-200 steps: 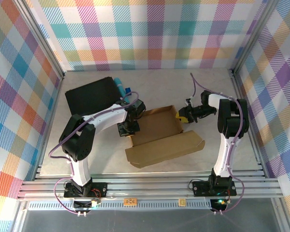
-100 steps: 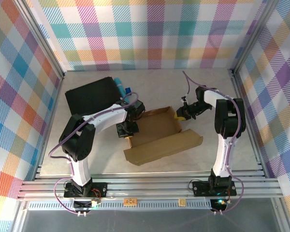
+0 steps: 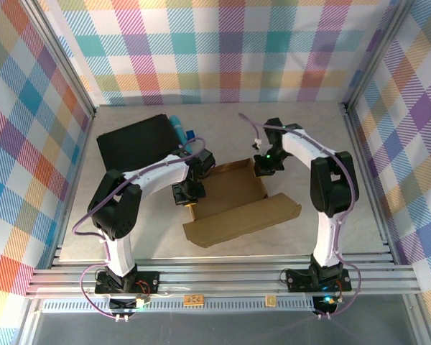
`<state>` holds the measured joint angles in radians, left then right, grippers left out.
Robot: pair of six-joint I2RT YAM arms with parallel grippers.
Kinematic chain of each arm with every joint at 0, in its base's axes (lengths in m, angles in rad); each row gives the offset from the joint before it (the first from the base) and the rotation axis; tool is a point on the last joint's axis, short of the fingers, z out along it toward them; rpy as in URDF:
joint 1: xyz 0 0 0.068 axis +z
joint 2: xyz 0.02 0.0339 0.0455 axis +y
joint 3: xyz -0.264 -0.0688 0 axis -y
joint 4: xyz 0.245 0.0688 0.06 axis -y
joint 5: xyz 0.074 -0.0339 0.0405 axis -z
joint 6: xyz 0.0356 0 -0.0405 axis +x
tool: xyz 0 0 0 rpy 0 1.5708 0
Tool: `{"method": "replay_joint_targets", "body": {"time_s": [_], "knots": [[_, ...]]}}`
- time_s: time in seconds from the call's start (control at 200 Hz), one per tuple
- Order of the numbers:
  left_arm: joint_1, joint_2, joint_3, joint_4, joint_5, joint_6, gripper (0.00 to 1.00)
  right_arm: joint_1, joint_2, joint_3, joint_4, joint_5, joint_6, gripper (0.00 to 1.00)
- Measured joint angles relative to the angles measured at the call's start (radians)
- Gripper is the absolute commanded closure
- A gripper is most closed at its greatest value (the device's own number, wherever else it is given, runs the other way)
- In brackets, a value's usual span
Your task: Fold the paper box
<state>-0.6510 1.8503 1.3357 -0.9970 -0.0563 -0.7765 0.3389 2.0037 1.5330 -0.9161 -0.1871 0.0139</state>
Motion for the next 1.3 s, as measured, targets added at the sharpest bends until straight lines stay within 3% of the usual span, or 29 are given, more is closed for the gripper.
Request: {"method": "replay_joint_targets", "body": {"time_s": [0.195,0.38,0.425,0.455,0.5,0.73,0.82,0.92,1.09,1.205,1.3], "knots": [[0.0,0.0,0.0,-0.001,-0.006,0.0,1.0,0.151,-0.017,0.003,-0.02,0.327,0.061,1.0],[0.0,0.0,0.0,0.0,-0.006,-0.001,1.0,0.238,-0.017,0.002,-0.044,0.505,0.104,1.0],[0.0,0.0,0.0,0.0,-0.006,-0.001,1.0,0.243,-0.017,0.004,-0.05,0.519,0.108,0.79],[0.0,0.0,0.0,0.0,-0.006,-0.002,1.0,0.243,-0.017,0.01,-0.059,0.52,0.106,0.68],[0.001,0.0,0.0,0.006,-0.005,-0.011,1.0,0.237,-0.017,0.026,-0.076,0.513,0.109,0.59],[0.022,-0.016,0.0,0.074,0.022,-0.138,1.0,0.112,-0.082,0.249,-0.149,0.396,0.162,0.54],[0.028,-0.04,0.0,0.085,0.023,-0.232,1.0,0.04,-0.171,0.325,-0.161,0.383,0.238,0.41],[0.032,-0.063,0.001,0.093,0.023,-0.35,1.0,-0.024,-0.31,0.34,-0.184,0.404,0.344,0.37],[0.037,-0.068,0.004,0.097,0.032,-0.576,1.0,-0.017,-0.556,0.19,-0.205,0.365,0.529,0.3],[0.039,-0.062,0.008,0.132,0.049,-0.702,1.0,-0.027,-0.664,-0.005,-0.182,0.235,0.631,0.32],[0.039,-0.029,0.048,0.139,0.058,-0.761,1.0,-0.045,-0.666,-0.145,-0.135,0.11,0.664,0.32]]}}
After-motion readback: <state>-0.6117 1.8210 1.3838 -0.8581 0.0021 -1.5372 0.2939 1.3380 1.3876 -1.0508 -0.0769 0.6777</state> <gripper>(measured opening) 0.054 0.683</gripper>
